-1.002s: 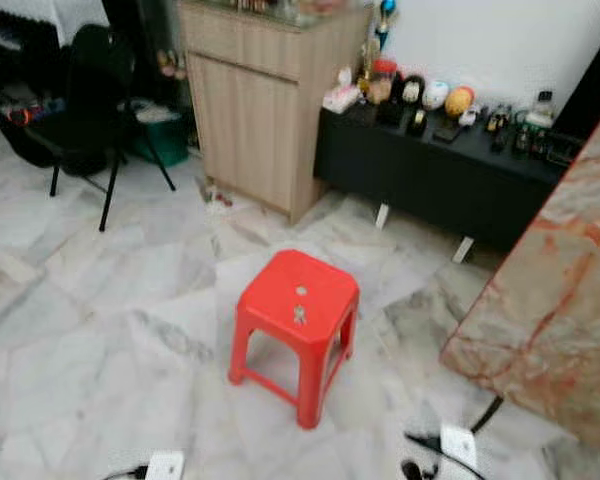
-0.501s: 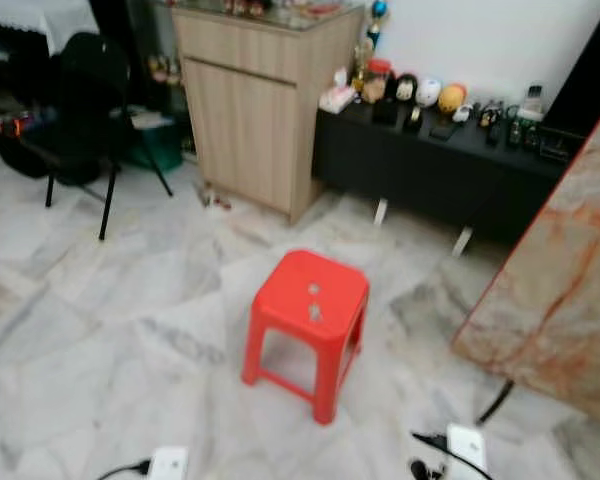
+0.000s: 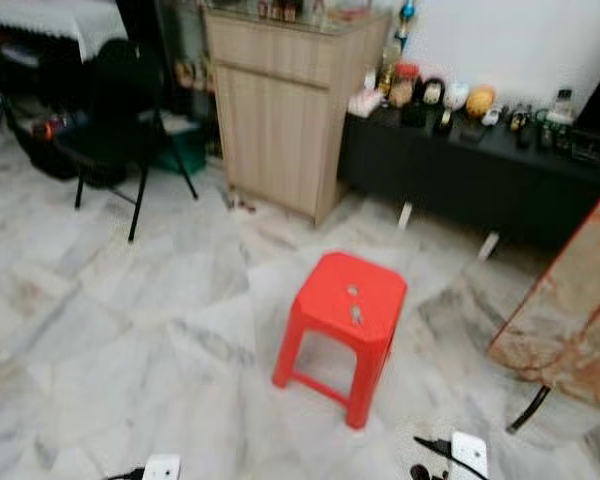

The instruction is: Hang keys on a hook

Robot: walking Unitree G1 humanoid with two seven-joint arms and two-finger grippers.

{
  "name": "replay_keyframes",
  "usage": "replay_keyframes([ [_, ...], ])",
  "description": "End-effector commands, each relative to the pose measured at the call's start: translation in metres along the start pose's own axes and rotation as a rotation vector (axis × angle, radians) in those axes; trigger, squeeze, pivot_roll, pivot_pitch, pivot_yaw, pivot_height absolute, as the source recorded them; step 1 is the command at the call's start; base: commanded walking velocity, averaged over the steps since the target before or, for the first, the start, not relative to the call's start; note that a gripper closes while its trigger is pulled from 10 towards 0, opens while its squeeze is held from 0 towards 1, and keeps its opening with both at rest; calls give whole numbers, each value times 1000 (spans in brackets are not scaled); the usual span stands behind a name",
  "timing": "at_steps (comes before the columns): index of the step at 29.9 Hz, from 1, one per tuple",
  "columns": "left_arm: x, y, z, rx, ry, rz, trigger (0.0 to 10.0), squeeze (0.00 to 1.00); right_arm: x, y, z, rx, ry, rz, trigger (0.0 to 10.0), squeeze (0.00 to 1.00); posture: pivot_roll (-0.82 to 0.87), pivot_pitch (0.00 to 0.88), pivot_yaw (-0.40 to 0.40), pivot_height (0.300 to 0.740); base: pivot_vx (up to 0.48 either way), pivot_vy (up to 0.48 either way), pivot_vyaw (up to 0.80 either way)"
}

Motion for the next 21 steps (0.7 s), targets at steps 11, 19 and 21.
replay_keyframes([
  [11,-1,7,-4,13,-17,-17,10000,0,2,3,-13,-8,-28,-16,10000,0,30,0,-62,740,0,340,-497],
  [19,-1,6,-3,14,-16,-15,10000,0,2,3,-13,-21,-29,-21,10000,0,37,0,-64,740,0,288,0],
  [21,-1,3,-2,-4,-14,-3,10000,0,2,3,-13,-24,-27,-23,10000,0,37,0,-64,740,0,0,0],
])
Point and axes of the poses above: a point about 5 cm out from each wrist's last joint towards the gripper, its own x axis pointing back from the gripper into the wrist, its own y axis along the axis of the wrist's last joint, z = x × y, the point moved 6 cm from there along -x, pointing out of the wrist towards the gripper, and after that the axes turned 10 degrees about -x, right-handed, at the moved point
